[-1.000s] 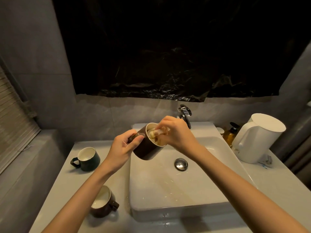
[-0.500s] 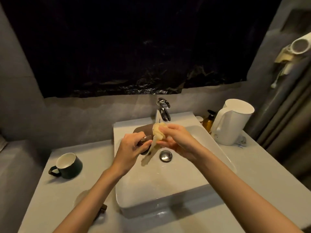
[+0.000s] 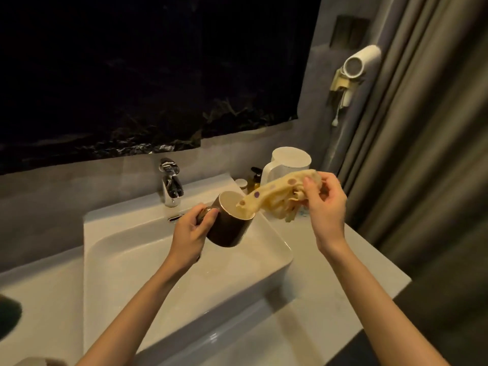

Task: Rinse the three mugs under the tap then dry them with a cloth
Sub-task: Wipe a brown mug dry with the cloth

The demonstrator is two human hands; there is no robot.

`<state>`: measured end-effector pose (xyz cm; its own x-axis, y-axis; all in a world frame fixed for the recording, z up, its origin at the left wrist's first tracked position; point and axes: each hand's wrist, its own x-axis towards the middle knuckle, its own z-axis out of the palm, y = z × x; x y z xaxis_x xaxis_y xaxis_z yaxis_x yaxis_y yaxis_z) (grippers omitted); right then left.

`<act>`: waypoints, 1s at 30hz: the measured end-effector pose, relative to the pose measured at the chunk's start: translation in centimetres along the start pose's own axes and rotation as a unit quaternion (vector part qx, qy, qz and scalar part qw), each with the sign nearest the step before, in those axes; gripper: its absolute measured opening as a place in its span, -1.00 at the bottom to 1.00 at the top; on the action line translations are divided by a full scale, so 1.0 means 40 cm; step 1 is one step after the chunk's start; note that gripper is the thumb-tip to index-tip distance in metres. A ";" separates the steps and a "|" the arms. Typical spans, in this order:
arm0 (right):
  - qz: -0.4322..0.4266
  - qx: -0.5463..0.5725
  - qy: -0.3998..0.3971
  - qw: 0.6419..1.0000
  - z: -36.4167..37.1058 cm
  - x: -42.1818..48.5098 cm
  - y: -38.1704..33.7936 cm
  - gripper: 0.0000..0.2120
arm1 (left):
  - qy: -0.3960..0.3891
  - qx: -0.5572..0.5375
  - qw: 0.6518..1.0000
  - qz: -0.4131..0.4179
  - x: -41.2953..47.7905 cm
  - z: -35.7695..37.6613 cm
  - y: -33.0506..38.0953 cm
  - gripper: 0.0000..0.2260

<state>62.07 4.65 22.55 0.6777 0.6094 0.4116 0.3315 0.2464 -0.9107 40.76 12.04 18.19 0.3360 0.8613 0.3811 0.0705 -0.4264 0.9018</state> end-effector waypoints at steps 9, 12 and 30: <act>0.025 -0.207 0.024 0.978 -0.156 0.077 0.245 -0.87 | -0.015 0.004 0.997 -0.069 0.049 0.168 -0.056 -0.78; 0.059 -0.257 -0.007 0.965 -0.176 0.089 0.367 -0.88 | -0.008 0.007 0.996 -0.094 0.051 0.195 -0.061 -0.79; 0.105 -0.087 -0.507 0.851 -0.047 0.073 0.165 -0.08 | 0.015 0.010 0.993 -0.115 0.016 0.146 -0.014 -0.77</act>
<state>67.46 6.64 17.81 -0.1521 0.9849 -0.0824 0.4245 -0.0101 -0.9054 46.43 11.21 16.72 0.2815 0.9441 0.1716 0.1612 -0.2228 0.9614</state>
